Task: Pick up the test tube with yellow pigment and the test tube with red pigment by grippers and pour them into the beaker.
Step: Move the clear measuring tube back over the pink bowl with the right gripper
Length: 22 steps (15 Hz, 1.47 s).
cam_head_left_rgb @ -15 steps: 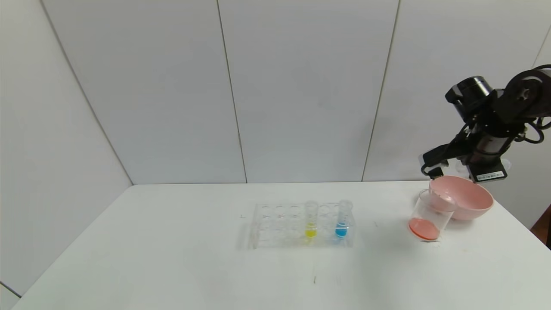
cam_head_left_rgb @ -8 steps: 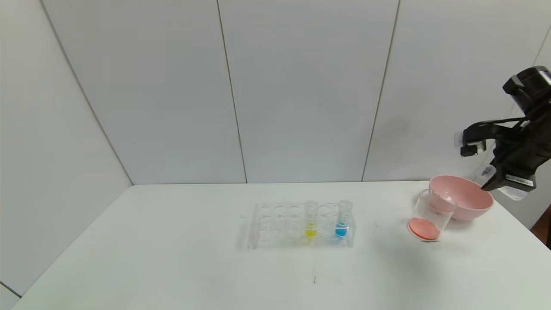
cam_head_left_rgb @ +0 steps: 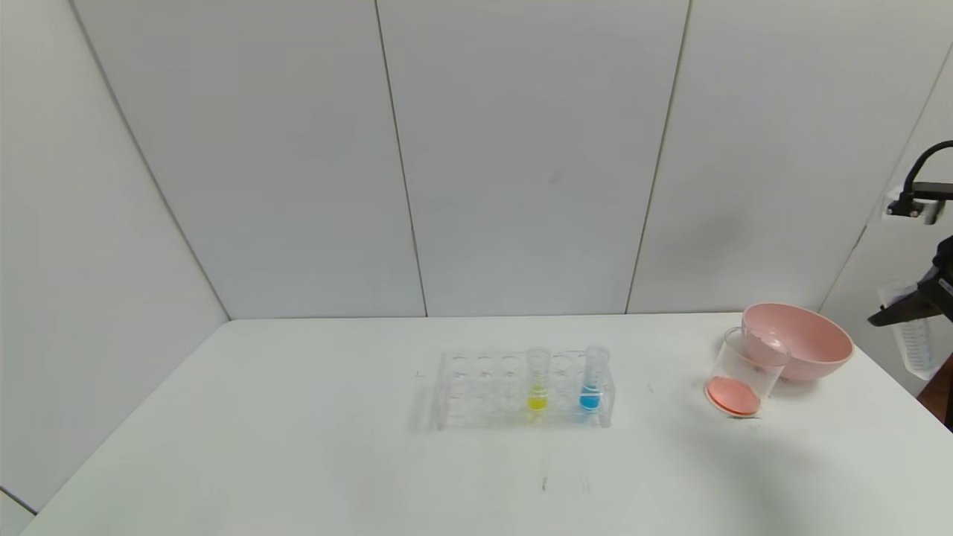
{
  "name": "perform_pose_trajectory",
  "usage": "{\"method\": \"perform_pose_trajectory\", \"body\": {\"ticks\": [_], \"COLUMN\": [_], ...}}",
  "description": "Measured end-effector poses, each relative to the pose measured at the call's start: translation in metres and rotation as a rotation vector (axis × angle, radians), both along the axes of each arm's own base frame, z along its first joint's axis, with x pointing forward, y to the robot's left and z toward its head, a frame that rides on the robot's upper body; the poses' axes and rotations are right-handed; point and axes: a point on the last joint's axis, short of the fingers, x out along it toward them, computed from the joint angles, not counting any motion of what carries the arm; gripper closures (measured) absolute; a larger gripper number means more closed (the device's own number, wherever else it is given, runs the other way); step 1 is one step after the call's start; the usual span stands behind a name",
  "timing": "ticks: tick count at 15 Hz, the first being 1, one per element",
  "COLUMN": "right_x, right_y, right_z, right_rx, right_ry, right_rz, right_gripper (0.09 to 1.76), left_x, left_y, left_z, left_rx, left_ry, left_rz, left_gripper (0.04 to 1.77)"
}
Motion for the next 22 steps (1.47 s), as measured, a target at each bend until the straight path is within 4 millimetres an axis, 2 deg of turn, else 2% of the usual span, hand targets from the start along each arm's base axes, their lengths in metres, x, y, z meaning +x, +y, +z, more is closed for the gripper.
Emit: {"method": "perform_pose_trajectory", "body": {"ticks": [6, 11, 16, 22], "right_x": [-0.02, -0.029, -0.017, 0.004], "right_y": [-0.042, -0.064, -0.063, -0.045], "right_z": [0.003, 0.007, -0.008, -0.042], "right_rx": [0.145, 0.176, 0.226, 0.238], "right_ry": [-0.059, -0.267, -0.526, -0.561], "right_rz": [-0.142, -0.219, -0.311, -0.351], "right_gripper": [1.32, 1.32, 1.32, 1.32], "left_x": [0.0, 0.0, 0.0, 0.0], "left_y": [0.0, 0.0, 0.0, 0.0], "left_z": [0.0, 0.0, 0.0, 0.0], "left_rx": [0.0, 0.0, 0.0, 0.0], "left_ry": [0.0, 0.0, 0.0, 0.0], "left_rz": [0.0, 0.0, 0.0, 0.0], "left_gripper": [0.09, 0.09, 0.09, 0.09]}}
